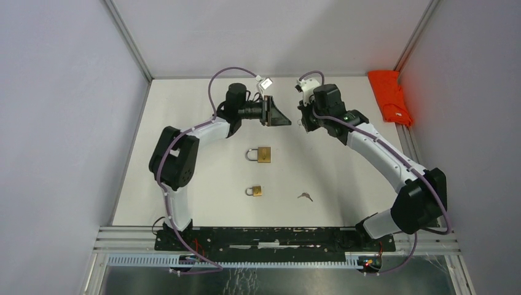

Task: Unlock with the key
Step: Pick up the key from the center of the board.

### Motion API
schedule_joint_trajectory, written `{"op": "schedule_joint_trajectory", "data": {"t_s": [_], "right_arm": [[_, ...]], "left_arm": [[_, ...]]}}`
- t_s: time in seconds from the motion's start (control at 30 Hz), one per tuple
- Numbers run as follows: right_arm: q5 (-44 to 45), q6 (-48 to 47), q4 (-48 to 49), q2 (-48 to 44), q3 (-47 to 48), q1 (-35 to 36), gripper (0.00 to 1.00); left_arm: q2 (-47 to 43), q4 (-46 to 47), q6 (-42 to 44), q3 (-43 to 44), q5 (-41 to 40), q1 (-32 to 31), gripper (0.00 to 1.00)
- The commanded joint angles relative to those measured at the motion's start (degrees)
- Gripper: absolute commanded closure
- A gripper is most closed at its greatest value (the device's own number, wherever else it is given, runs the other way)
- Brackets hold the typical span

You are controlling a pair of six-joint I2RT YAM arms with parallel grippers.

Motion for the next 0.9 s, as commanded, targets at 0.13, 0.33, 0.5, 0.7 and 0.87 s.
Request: {"op": "schedule_joint_trajectory", "data": {"t_s": [0.13,0.33,0.5,0.7,0.87], "right_arm": [[-2.89,-0.77,-1.57,-1.59,4.55,0.0,1.0],[-6.57,-0.58,-1.49,-2.35,6.77,-0.01,1.0],[-9.45,-0.15,-0.93,-3.67,7.99,-0.05,1.0],[-13.47,0.9,1.07,-3.65,8.02,-0.06,1.0],[-15.35,1.69,2.85,-2.8,9.33,0.0,1.0]], "left_arm": [[7.21,52.76,-37.97,-1.02,13.52,0.64,0.5],[18.03,79.55,-62.86,5.73,13.39,1.31,0.47],[17.95,79.55,-60.53,5.6,13.19,1.24,0.49],[17.32,79.55,-60.49,6.64,13.24,1.15,0.49],[15.89,79.55,-59.54,5.46,13.63,0.89,0.5]]}}
